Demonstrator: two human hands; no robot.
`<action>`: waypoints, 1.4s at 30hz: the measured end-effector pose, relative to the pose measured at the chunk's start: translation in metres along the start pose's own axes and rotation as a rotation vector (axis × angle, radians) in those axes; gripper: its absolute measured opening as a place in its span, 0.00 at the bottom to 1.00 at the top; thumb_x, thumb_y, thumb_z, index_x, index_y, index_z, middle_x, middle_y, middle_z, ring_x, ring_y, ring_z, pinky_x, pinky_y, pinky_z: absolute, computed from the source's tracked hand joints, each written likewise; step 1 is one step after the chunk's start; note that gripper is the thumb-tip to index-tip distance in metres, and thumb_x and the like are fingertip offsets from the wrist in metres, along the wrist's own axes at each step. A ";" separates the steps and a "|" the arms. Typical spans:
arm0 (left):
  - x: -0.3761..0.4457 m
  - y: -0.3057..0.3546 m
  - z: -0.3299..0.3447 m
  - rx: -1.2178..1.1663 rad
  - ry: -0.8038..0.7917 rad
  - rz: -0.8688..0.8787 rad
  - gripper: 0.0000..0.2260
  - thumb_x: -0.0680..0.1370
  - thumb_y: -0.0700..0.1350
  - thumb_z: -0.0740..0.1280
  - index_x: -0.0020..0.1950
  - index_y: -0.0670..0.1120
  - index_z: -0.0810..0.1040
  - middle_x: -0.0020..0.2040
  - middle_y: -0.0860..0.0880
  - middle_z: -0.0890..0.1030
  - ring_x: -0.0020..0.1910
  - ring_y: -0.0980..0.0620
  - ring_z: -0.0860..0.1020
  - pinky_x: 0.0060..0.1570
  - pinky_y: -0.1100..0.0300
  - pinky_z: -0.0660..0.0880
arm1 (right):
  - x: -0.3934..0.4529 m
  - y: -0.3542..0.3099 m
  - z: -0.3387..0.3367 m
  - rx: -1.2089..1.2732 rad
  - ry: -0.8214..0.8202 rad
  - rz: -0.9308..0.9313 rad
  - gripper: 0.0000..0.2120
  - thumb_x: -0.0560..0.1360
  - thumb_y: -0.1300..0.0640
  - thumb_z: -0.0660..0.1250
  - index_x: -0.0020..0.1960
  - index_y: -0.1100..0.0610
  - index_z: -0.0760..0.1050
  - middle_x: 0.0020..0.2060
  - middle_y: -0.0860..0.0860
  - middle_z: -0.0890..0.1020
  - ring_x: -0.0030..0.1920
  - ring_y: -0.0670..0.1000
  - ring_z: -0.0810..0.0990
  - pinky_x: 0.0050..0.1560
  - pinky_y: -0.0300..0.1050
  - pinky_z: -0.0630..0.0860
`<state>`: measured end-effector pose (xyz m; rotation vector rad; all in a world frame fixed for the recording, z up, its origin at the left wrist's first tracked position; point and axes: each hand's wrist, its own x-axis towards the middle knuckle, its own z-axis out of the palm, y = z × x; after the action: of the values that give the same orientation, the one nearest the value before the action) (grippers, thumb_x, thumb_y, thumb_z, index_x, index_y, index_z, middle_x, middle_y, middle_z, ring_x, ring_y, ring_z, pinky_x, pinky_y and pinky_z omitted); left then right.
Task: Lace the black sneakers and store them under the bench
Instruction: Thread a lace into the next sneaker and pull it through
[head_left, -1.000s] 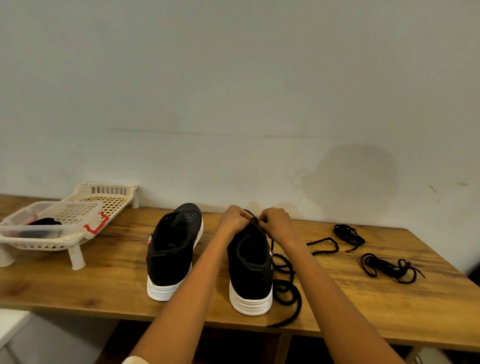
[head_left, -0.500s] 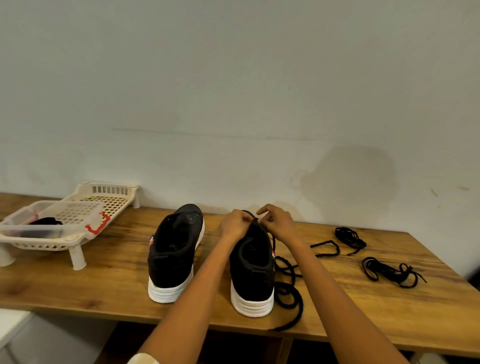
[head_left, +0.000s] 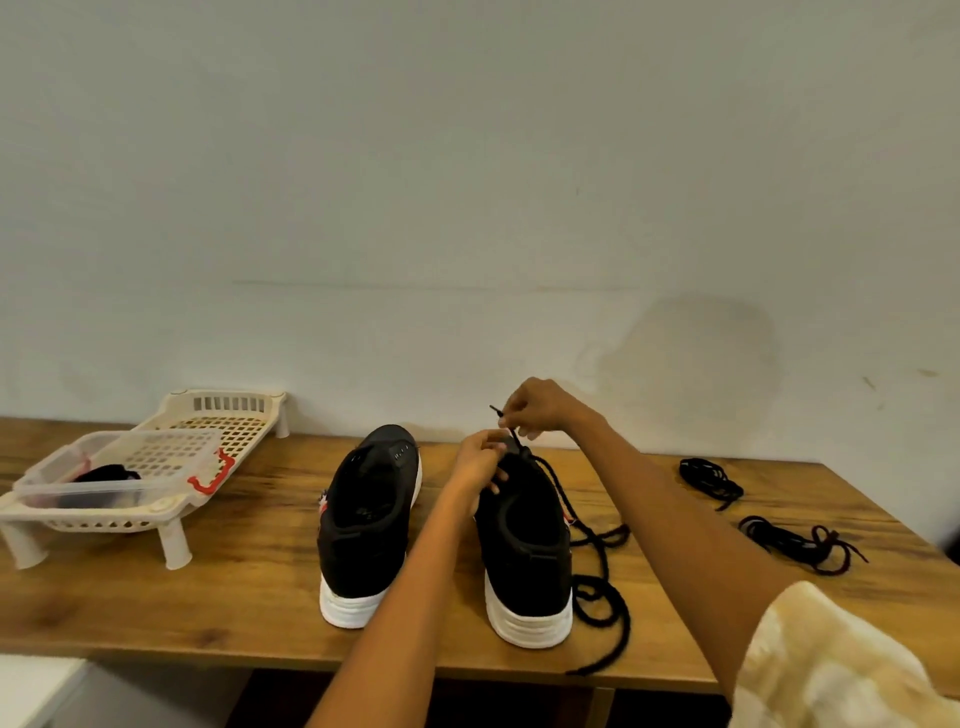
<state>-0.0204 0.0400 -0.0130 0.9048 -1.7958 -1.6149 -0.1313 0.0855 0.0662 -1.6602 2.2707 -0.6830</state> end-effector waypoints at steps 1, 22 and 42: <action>-0.002 0.000 0.000 0.024 -0.033 0.019 0.10 0.82 0.38 0.58 0.61 0.44 0.74 0.44 0.48 0.77 0.29 0.54 0.71 0.20 0.67 0.67 | 0.002 -0.008 -0.007 0.111 0.056 -0.002 0.08 0.75 0.60 0.69 0.50 0.66 0.81 0.41 0.59 0.83 0.32 0.48 0.80 0.34 0.34 0.79; 0.001 -0.007 0.014 -0.306 0.225 0.035 0.03 0.78 0.42 0.67 0.48 0.43 0.78 0.29 0.47 0.74 0.18 0.58 0.66 0.20 0.65 0.65 | -0.025 0.019 0.011 -0.158 -0.070 0.018 0.08 0.76 0.57 0.68 0.44 0.61 0.81 0.36 0.59 0.83 0.31 0.49 0.79 0.30 0.33 0.72; 0.001 -0.005 0.018 0.171 0.059 0.145 0.07 0.79 0.47 0.63 0.51 0.45 0.78 0.47 0.48 0.78 0.43 0.50 0.76 0.28 0.64 0.72 | -0.011 -0.060 -0.120 0.849 0.630 -0.134 0.07 0.75 0.61 0.69 0.48 0.66 0.79 0.31 0.54 0.78 0.27 0.47 0.78 0.35 0.37 0.80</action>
<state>-0.0349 0.0500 -0.0207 0.8657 -1.9335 -1.3478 -0.1331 0.1080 0.1989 -1.2494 1.7164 -2.0714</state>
